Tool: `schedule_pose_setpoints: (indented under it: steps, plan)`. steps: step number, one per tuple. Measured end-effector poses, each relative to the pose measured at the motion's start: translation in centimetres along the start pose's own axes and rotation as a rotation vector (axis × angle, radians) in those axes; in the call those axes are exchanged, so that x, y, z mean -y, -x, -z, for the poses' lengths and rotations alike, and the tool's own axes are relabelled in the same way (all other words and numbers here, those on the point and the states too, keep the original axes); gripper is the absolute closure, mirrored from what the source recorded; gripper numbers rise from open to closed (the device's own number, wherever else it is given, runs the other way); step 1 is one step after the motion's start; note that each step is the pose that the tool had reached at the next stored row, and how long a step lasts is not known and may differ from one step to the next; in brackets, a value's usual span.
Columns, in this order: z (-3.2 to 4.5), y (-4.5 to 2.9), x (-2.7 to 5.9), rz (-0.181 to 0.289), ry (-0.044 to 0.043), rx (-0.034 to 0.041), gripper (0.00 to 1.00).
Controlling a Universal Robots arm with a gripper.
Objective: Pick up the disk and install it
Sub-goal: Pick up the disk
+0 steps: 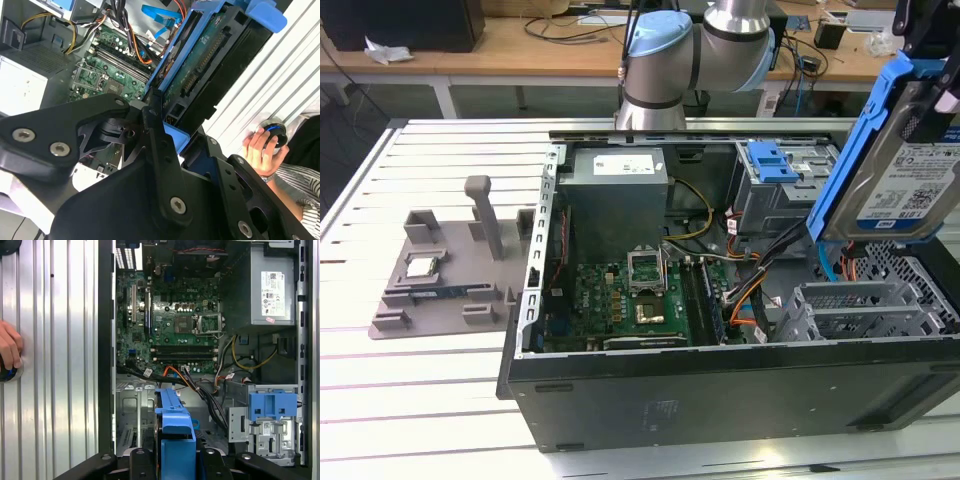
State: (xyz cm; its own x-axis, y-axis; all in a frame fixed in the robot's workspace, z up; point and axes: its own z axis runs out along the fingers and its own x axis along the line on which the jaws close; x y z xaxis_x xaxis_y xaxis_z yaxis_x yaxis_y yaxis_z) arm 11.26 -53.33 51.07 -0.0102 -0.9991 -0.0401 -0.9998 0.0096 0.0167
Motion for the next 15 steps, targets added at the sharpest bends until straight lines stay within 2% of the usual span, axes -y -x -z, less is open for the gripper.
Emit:
schedule_pose_setpoints:
  steps: [10,11,12,15]
  plan:
    - [-1.05,-0.25,0.47,0.0,0.0027,-0.0036,0.63]
    - [-1.12,-0.25,0.62,0.0,0.003,-0.0115,0.63]
    - [-1.2,-0.26,0.73,0.0,0.0031,-0.016,0.63]
    - [-1.64,-0.74,0.98,0.0,0.0047,-0.0175,0.63]
